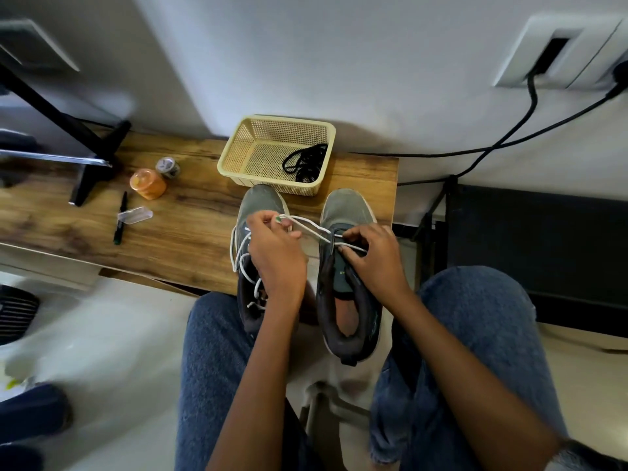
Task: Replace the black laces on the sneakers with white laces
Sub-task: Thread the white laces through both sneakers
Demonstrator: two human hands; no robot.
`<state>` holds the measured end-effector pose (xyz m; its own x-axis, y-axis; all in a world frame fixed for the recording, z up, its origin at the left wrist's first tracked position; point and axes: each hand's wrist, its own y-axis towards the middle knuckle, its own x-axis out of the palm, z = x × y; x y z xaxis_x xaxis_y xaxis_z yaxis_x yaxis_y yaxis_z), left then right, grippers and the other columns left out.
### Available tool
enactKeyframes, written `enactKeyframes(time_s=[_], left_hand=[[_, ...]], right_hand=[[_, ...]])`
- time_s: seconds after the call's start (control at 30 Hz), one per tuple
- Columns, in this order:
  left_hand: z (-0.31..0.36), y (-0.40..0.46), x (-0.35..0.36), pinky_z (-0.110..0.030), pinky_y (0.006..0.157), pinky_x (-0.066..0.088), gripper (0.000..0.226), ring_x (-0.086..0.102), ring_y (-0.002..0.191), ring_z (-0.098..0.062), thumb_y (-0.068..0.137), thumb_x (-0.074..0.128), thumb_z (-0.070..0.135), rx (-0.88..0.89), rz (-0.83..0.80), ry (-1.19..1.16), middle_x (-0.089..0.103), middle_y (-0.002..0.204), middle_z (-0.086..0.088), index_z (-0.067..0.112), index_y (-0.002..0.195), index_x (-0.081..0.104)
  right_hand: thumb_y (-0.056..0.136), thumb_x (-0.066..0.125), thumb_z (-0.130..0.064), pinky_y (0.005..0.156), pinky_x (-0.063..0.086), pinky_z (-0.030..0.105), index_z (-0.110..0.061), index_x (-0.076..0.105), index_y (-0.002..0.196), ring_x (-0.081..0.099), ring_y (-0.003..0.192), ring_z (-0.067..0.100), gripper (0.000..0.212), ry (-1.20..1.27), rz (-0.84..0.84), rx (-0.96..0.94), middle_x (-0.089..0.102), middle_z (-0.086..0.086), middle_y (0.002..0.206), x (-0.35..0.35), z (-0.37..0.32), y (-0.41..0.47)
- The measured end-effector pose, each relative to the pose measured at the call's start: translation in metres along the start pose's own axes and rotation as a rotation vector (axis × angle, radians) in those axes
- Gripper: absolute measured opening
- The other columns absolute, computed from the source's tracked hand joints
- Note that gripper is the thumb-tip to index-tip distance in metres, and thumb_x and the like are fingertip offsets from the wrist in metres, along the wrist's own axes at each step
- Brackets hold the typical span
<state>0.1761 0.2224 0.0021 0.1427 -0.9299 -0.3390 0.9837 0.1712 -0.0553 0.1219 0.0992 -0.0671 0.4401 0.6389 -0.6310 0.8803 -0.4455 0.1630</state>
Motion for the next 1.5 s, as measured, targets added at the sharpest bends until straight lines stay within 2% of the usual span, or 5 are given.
enactKeyframes(time_s=[0.23,0.67,1.0,1.27,1.5], left_hand=[[0.009,-0.004,0.001,-0.029,0.085,0.053,0.013,0.07,0.09,-0.016,0.101,0.037,0.011,-0.362,-0.199,-0.511,0.071,0.094,-0.007,0.012,0.112,0.044],[-0.017,-0.011,0.004,-0.036,0.088,0.052,0.019,0.067,0.095,-0.019,0.091,0.062,0.016,0.118,-0.43,0.439,0.073,0.101,-0.004,0.016,0.105,0.074],[0.006,-0.005,-0.021,-0.029,0.063,0.043,0.011,0.055,0.071,-0.012,0.095,0.052,0.019,0.264,-0.006,0.568,0.061,0.083,0.001,0.014,0.093,0.062],[-0.011,-0.002,-0.013,-0.041,0.112,0.023,0.035,0.054,0.117,-0.022,0.087,0.063,0.014,0.614,-0.299,0.807,0.067,0.116,-0.004,0.017,0.122,0.063],[-0.021,-0.011,0.005,-0.037,0.114,0.014,0.016,0.063,0.087,-0.023,0.091,0.056,0.019,0.615,-0.274,0.87,0.07,0.079,-0.005,0.019,0.096,0.071]], right_hand=[[0.075,0.078,-0.021,0.079,0.04,0.029,-0.016,0.068,0.092,0.049,0.09,0.01,0.021,0.04,0.018,0.0,0.055,-0.014,0.091,-0.008,-0.005,-0.004],[0.079,0.071,-0.034,0.071,0.043,0.028,-0.017,0.062,0.085,0.05,0.083,0.012,0.021,0.028,0.082,0.058,0.048,-0.009,0.085,-0.022,-0.025,-0.025],[0.084,0.061,-0.027,0.063,0.034,0.029,-0.017,0.048,0.081,0.056,0.08,0.024,0.017,-0.218,-0.057,0.169,0.056,0.002,0.087,-0.027,-0.031,-0.04],[0.081,0.064,-0.026,0.064,0.036,0.028,-0.013,0.053,0.08,0.051,0.084,0.019,0.018,-0.198,0.011,0.144,0.053,-0.001,0.085,-0.02,-0.028,-0.044],[0.081,0.065,-0.023,0.082,0.046,0.038,-0.012,0.063,0.106,0.054,0.1,0.024,0.027,-0.2,0.026,0.131,0.063,0.004,0.102,-0.016,-0.028,-0.047]])
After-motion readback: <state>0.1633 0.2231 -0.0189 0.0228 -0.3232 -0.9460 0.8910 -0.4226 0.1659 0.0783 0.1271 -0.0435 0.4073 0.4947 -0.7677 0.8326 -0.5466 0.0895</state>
